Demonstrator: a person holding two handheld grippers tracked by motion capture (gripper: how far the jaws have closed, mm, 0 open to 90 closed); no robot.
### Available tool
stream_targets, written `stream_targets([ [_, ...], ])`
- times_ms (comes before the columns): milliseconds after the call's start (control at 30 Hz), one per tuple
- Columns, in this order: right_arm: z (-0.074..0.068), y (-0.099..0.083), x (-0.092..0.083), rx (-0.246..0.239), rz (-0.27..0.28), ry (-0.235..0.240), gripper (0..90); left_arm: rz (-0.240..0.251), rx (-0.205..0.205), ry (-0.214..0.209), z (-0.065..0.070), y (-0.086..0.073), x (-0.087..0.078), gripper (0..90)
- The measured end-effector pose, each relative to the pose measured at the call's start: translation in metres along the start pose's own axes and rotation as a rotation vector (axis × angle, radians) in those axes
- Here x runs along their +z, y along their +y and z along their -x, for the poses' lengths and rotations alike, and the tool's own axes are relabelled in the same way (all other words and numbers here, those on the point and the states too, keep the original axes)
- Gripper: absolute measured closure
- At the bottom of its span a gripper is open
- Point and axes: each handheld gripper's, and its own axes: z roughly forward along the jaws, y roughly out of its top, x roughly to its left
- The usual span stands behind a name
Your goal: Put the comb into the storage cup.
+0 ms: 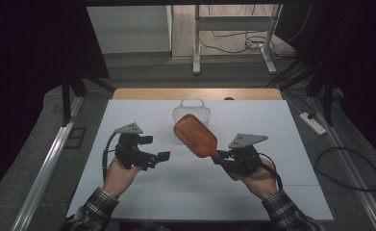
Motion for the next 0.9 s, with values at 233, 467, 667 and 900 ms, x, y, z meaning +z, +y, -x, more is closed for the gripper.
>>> stream_targets([
  [233, -0.002, 0.001, 0.000, 0.005, 0.012, 0.006, 71.9, -0.002, -0.023, -0.048, -0.003, 0.009, 0.007, 0.0],
  [467, -0.004, 0.002, 0.000, 0.007, 0.024, 0.008, 71.8, 0.003, -0.054, -0.080, -0.003, 0.015, 0.015, 0.0],
  [667, -0.007, 0.003, 0.002, 0.003, 0.031, 0.011, 71.9, 0.001, -0.080, -0.107, -0.002, 0.021, 0.024, 0.0],
  [900, -0.012, 0.004, 0.003, -0.003, 0.040, 0.017, 71.8, 0.007, -0.088, -0.140, 0.001, 0.026, 0.033, 0.0],
])
